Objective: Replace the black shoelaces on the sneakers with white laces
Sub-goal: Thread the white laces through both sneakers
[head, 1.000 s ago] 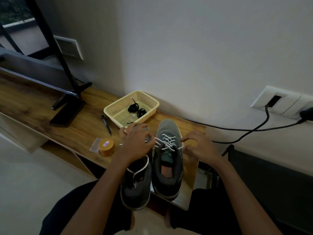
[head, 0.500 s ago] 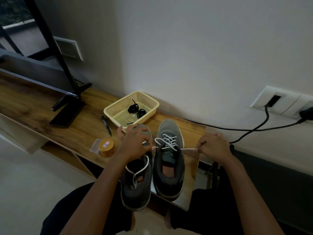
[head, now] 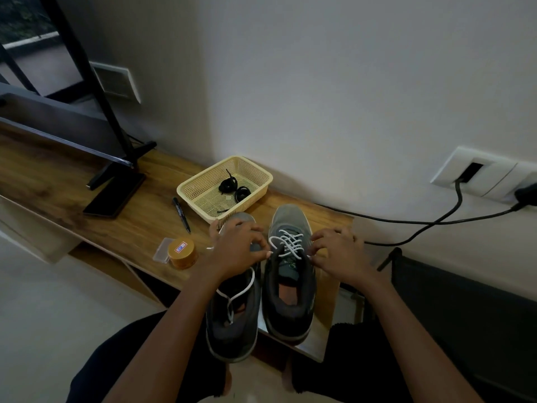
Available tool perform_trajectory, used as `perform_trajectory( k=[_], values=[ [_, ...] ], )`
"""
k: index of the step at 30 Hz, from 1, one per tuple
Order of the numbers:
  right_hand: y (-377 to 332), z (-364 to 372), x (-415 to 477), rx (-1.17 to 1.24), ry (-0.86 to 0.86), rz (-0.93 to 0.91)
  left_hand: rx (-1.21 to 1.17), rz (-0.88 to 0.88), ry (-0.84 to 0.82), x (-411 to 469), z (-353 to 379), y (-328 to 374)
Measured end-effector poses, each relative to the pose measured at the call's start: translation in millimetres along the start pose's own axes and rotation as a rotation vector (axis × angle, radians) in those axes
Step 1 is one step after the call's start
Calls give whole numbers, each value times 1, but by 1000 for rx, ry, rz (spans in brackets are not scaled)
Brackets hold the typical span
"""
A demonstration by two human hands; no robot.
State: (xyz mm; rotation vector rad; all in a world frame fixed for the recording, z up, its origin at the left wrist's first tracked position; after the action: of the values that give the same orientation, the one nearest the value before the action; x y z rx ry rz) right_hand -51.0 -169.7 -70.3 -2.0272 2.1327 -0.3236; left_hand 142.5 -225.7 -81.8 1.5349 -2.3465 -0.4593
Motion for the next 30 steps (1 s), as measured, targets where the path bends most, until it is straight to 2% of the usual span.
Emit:
perform_trajectory(
  k=[8, 15, 20, 24, 28, 30],
  values=[
    [25, -8, -1, -1, -3, 81, 31, -3, -9, -1, -5, -2],
    [63, -27, -13, -5, -70, 300, 40, -2, -28, 0, -7, -5],
    [68, -23, -13, -38, -89, 361, 77, -10, -30, -1, -8, -3],
    [73, -24, -11, 32, -18, 427, 56, -19, -27, 0, -9, -5],
    [74, -21, -11, 102, -88, 435, 32, 3, -27, 1, -5, -6],
    [72, -18, -6, 226, -105, 389, -74, -10, -33, 5, -1, -14]
  ],
)
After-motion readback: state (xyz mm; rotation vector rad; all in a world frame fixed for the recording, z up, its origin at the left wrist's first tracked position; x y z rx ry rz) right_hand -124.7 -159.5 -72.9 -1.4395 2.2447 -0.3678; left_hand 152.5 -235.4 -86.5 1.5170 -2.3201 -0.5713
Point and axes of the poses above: each hand's wrist, its own x-axis towards the middle knuckle, its own z-axis out of the palm, y = z × x, the point moved 4 cm from there along x, towards the middle knuckle, and after that the axes turned 8 degrees about y, right-handed, at the moved point
